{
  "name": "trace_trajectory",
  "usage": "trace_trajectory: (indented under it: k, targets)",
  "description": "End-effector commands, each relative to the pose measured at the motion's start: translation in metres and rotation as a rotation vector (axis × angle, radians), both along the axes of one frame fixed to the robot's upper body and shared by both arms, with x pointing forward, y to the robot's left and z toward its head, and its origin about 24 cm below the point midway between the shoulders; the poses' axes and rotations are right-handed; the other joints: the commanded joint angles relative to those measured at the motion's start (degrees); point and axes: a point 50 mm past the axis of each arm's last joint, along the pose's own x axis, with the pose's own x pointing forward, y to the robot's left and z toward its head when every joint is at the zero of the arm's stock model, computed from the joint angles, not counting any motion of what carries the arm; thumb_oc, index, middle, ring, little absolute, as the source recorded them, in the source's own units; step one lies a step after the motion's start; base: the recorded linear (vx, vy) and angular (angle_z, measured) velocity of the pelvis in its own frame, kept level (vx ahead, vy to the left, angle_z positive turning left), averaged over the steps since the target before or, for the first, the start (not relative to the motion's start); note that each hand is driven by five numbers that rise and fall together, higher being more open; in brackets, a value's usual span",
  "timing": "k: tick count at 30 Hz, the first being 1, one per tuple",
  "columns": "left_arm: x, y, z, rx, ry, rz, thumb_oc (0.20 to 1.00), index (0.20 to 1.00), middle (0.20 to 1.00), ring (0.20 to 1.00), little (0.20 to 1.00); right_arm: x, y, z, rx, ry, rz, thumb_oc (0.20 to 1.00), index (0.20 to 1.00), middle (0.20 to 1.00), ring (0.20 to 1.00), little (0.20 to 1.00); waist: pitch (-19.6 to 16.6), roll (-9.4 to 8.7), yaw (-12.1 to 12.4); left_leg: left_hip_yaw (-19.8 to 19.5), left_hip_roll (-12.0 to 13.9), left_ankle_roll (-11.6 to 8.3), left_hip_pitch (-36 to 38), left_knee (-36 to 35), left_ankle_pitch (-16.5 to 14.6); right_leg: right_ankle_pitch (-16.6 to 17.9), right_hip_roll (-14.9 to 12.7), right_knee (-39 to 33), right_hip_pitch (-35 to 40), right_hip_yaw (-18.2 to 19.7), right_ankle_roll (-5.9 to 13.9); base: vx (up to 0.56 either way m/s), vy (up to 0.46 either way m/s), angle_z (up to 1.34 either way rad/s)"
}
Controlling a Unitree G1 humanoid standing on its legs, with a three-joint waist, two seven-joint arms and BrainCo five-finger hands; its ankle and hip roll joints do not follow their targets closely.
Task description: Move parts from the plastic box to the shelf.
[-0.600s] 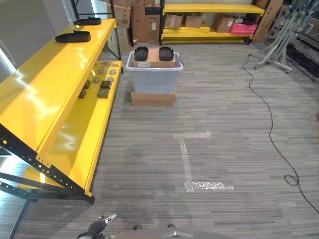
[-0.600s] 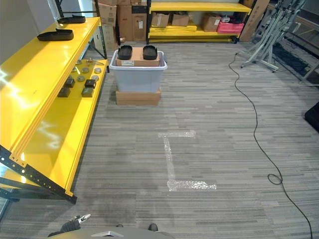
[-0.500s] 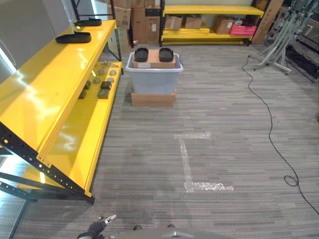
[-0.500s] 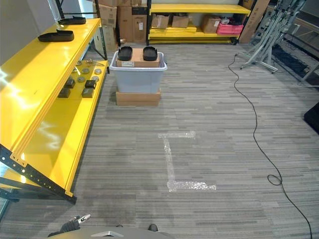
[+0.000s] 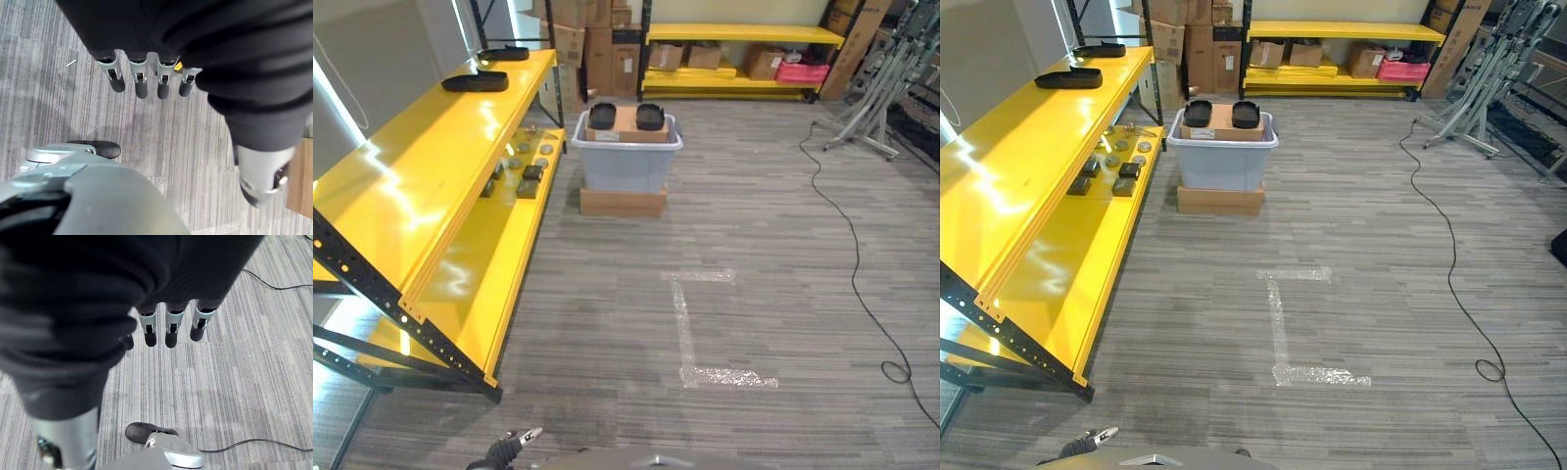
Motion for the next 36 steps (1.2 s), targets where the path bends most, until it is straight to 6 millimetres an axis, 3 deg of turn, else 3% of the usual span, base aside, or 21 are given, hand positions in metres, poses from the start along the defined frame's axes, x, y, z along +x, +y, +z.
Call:
trace_trajectory:
  k: [1, 19, 28, 32, 36]
  targets:
    - [0.019, -0.005, 0.001, 0.024, -0.023, -0.037, 1.0, 1.0, 1.0, 1.0, 1.0, 0.004, -0.007, 0.002, -0.036, 0.032, -0.004, 1.0, 1.0, 1.0, 1.0, 1.0, 1.26, 0.16, 0.67, 1.64, -1.66, 0.07, 0.11, 0.4, -4.17, -2.93, -2.27, 0.2, 1.34, -1.18, 4.67, 0.0, 0.0, 0.0]
    - [0.035, -0.007, 0.006, 0.004, -0.131, 0.057, 1.0, 1.0, 1.0, 1.0, 1.0, 0.018, -0.012, 0.005, -0.071, -0.069, -0.053, 1.0, 1.0, 1.0, 1.0, 1.0, 1.21, 0.18, 0.78, 1.55, -2.16, 0.45, 0.43, 1.25, -4.59, -2.96, -2.7, 0.7, 1.72, -1.04, 4.73, 0.01, 0.008, 0.0]
    - [0.034, -0.011, 0.005, -0.019, -0.125, 0.046, 1.0, 1.0, 1.0, 1.0, 1.0, 0.022, -0.013, 0.005, -0.084, -0.108, -0.158, 1.0, 1.0, 1.0, 1.0, 1.0, 1.81, 0.63, 0.65, 0.49, -3.62, 2.29, -0.51, 3.54, -5.97, -3.93, -4.05, 4.51, 0.14, 0.55, 4.98, 0.05, 0.097, 0.01]
    - [0.03, -0.013, 0.004, -0.079, -0.094, 0.049, 1.0, 1.0, 1.0, 1.0, 1.0, 0.027, -0.013, 0.006, -0.081, -0.144, -0.201, 1.0, 1.0, 1.0, 1.0, 1.0, 3.37, 1.34, -0.15, -0.41, -4.89, 5.0, -2.1, 6.12, -7.09, -5.02, -5.25, 15.4, -5.07, 2.24, 5.19, 0.04, 0.149, -0.12]
    - [0.032, -0.01, 0.004, -0.049, -0.082, 0.042, 1.0, 1.0, 1.0, 1.0, 1.0, 0.032, -0.015, 0.007, -0.063, -0.198, -0.223, 1.0, 1.0, 1.0, 1.0, 1.0, 6.77, 2.62, -0.81, -0.84, -6.59, 7.97, -4.49, 9.67, -8.02, 0.57, -6.12, 36.98, -18.28, 3.04, 6.05, -0.01, 0.144, -0.26]
